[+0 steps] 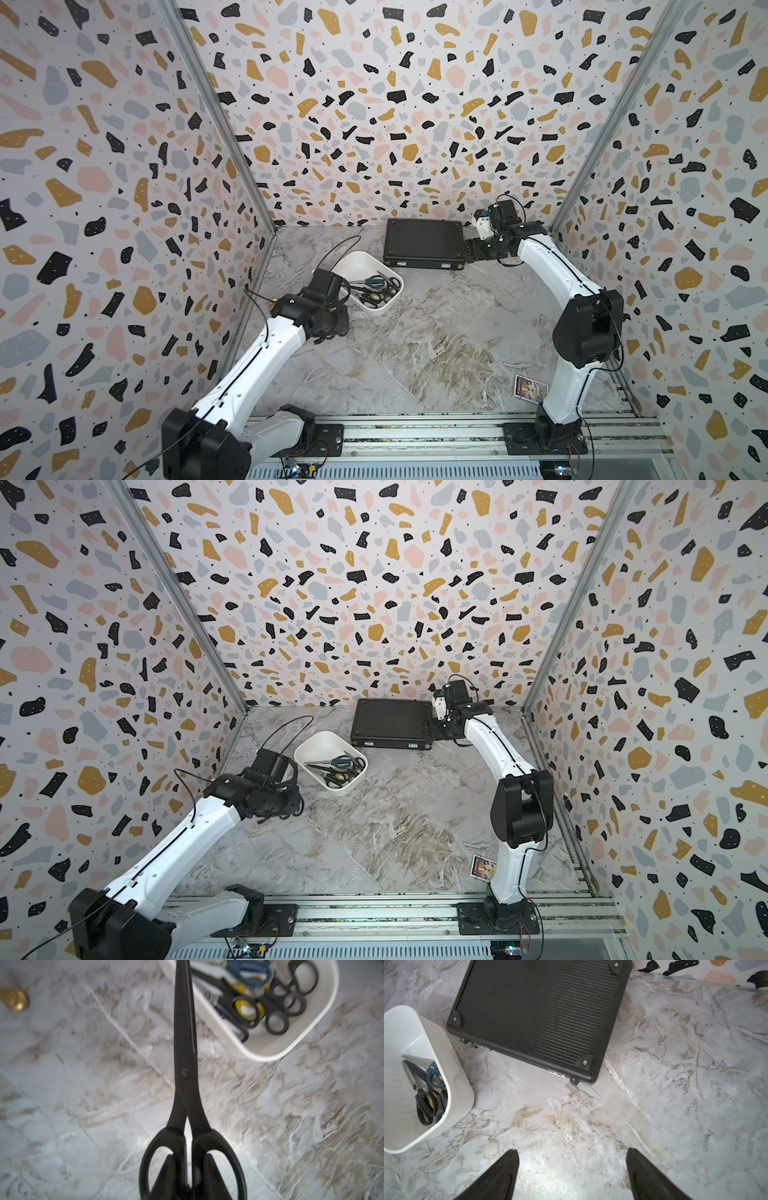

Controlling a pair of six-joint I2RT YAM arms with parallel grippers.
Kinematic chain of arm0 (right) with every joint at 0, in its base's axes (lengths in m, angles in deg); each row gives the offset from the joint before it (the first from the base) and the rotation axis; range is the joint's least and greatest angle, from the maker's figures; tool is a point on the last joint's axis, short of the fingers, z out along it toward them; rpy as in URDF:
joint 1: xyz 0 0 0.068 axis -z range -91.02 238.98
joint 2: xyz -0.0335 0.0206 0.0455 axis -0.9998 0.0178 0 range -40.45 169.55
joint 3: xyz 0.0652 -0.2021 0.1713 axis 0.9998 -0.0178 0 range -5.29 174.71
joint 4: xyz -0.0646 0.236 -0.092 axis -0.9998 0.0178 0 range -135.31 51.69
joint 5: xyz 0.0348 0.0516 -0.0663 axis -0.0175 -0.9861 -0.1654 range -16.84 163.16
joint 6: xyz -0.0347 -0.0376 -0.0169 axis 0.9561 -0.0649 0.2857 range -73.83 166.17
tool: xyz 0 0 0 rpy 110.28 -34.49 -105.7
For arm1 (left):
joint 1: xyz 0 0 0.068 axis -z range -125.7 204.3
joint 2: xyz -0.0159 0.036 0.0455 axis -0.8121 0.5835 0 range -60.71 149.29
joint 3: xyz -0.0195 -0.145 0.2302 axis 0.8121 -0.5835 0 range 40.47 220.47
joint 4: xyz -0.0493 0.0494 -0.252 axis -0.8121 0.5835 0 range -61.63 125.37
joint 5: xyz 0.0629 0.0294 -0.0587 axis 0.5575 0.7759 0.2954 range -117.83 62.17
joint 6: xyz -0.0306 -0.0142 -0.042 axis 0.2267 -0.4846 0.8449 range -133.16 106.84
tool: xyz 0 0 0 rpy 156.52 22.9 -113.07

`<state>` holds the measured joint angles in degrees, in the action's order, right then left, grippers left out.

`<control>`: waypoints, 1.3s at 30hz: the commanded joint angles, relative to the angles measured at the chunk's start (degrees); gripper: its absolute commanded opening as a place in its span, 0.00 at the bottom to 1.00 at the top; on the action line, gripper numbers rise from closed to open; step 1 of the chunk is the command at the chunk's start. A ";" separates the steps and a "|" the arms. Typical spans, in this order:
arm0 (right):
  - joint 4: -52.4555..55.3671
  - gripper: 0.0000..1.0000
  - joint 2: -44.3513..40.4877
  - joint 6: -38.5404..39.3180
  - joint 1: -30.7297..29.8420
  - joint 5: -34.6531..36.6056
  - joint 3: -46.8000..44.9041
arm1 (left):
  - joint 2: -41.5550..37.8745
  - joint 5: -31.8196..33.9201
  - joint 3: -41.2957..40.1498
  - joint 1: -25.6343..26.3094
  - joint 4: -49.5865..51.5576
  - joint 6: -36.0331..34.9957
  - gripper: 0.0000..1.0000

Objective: Take the scissors out of the storage box
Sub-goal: Place the scissors at the center of the board.

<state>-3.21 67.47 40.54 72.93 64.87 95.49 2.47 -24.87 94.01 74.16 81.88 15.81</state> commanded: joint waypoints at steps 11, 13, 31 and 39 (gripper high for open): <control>0.43 0.86 -6.76 -1.64 -1.45 1.97 -3.30 | 5.63 -4.36 -10.77 5.25 -10.17 7.69 0.07; 0.61 0.86 -6.93 -1.43 -1.44 2.03 -3.07 | 7.93 -3.45 -9.79 5.36 -11.83 5.82 0.07; 0.74 0.87 -4.65 -0.86 -1.48 2.12 -1.67 | 23.41 2.03 -7.98 7.52 -17.46 0.53 0.15; 1.52 0.89 -4.03 0.69 -1.44 3.23 -0.95 | 23.26 3.59 -5.15 7.48 -13.38 3.26 0.34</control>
<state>-3.27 63.65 40.12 71.62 66.99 92.38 27.36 -23.27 86.73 81.42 65.60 17.65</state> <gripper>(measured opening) 0.891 0.325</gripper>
